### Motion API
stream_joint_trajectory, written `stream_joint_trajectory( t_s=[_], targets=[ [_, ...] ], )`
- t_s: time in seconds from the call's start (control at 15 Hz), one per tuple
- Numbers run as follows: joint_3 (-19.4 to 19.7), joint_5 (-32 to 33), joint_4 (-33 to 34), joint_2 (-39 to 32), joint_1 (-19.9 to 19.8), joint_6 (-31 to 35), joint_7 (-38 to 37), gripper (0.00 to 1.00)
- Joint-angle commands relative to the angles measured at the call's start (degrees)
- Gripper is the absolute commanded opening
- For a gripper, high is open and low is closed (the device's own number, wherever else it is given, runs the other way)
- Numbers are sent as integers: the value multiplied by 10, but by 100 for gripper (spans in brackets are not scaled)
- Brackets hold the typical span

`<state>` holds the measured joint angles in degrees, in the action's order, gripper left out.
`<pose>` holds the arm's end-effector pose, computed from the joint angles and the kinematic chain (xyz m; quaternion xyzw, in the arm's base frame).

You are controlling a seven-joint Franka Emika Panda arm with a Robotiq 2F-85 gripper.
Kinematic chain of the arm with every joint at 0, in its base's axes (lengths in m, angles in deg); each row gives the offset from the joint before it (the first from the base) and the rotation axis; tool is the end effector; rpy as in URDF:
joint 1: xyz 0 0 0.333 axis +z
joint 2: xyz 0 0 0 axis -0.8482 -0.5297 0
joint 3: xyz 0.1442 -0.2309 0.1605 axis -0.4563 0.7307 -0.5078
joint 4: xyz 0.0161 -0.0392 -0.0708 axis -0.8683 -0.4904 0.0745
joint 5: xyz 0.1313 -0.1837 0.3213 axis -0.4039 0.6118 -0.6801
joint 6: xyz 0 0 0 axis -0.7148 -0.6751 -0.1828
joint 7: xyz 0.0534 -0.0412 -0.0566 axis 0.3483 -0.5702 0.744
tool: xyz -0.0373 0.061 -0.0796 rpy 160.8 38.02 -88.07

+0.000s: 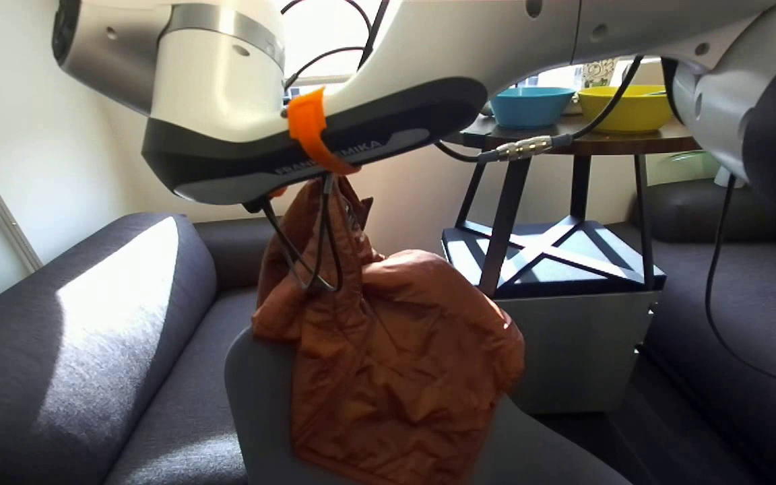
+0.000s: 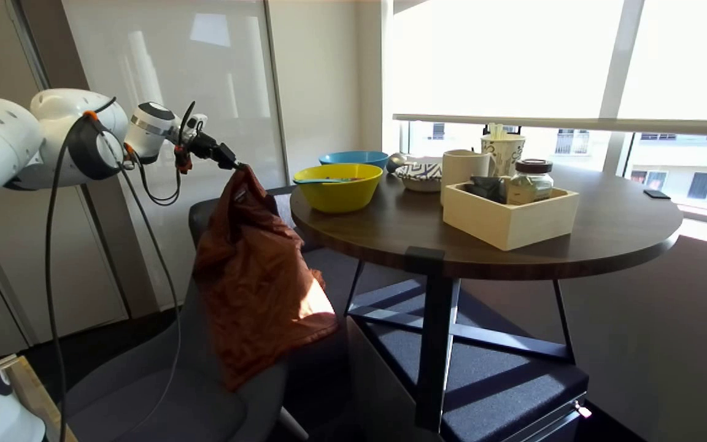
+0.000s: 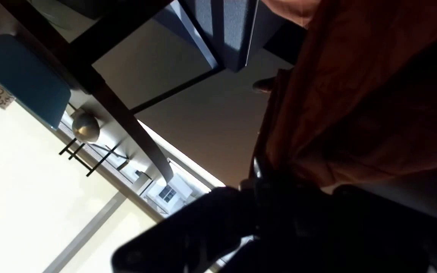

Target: Put the brown material on the backrest of the grey chair

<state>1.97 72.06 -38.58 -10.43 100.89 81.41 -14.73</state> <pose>0.6576 0.4461 0.3397 0.8657 -0.0916 0.3064 0.3851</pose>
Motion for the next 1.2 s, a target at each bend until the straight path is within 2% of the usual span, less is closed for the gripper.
stream_joint_trajectory(
  t_s=[0.0, 0.07, 0.13, 0.2, 0.4, 0.87, 1.0, 1.07, 1.13],
  targets=[
    [-19, -77, 32, -21, -11, 35, 24, 1],
    [-21, -97, 27, -20, -12, 55, 21, 1],
    [-21, -116, 26, -19, -12, 77, 17, 28],
    [-19, -137, 26, -15, -12, 96, 9, 29],
    [16, -159, 8, 25, -4, 142, -44, 49],
    [134, -88, 42, 114, 50, 158, -89, 98],
    [160, -65, 48, 133, 67, 132, -123, 100],
    [135, -87, 51, 121, 49, 149, -85, 94],
    [142, -77, 52, 131, 57, 141, -95, 100]
  ],
)
